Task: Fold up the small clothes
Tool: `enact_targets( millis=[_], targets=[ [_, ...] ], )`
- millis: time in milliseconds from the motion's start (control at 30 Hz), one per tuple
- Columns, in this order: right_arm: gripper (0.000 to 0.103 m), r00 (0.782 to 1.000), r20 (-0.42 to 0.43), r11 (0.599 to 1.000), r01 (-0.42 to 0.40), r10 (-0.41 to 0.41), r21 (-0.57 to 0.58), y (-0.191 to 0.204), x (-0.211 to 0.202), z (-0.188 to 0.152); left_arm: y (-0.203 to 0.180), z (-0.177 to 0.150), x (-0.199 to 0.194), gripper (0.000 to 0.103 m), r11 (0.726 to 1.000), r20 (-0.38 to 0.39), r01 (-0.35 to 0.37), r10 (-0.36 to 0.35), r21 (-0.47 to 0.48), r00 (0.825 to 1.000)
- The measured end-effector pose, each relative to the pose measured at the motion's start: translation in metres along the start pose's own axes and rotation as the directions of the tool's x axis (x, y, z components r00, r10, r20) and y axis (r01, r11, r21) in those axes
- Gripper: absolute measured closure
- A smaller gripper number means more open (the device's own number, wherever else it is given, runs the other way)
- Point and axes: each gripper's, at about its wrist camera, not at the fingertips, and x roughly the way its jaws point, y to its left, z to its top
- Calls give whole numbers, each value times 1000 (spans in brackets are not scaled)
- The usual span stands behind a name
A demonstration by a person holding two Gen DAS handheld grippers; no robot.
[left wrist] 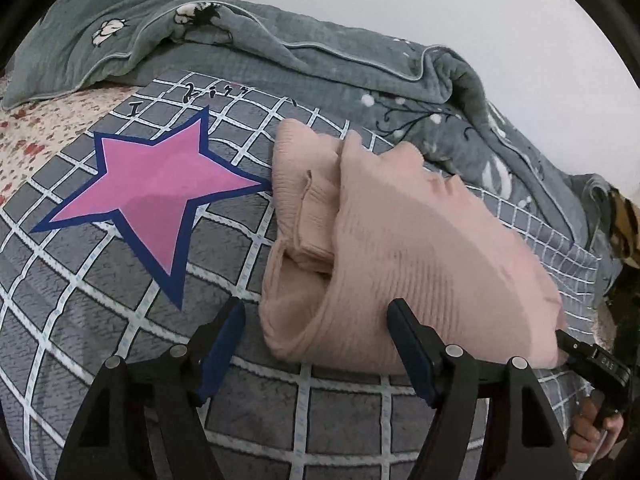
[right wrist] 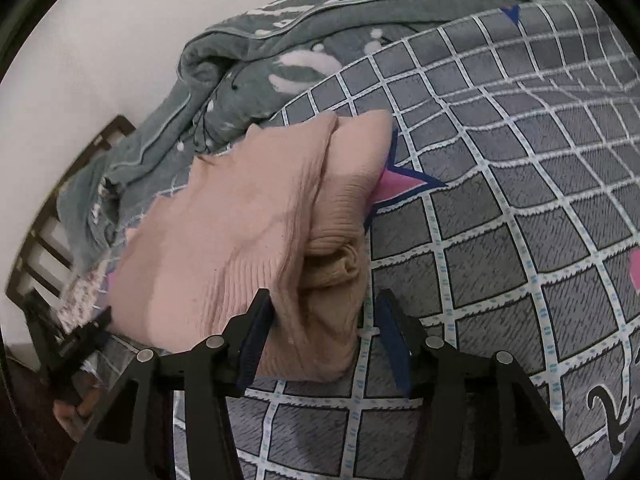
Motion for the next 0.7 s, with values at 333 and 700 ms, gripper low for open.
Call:
enact_targets(
  millis=[333, 700],
  targets=[
    [49, 996, -7, 992, 93, -94, -83, 14, 12, 0, 7, 9, 16, 67, 997, -31, 56, -58, -59, 998],
    [89, 1000, -18, 998, -1, -1, -70, 11, 12, -1, 23, 6, 13, 85, 962, -13, 193, -199, -194, 980]
  ],
)
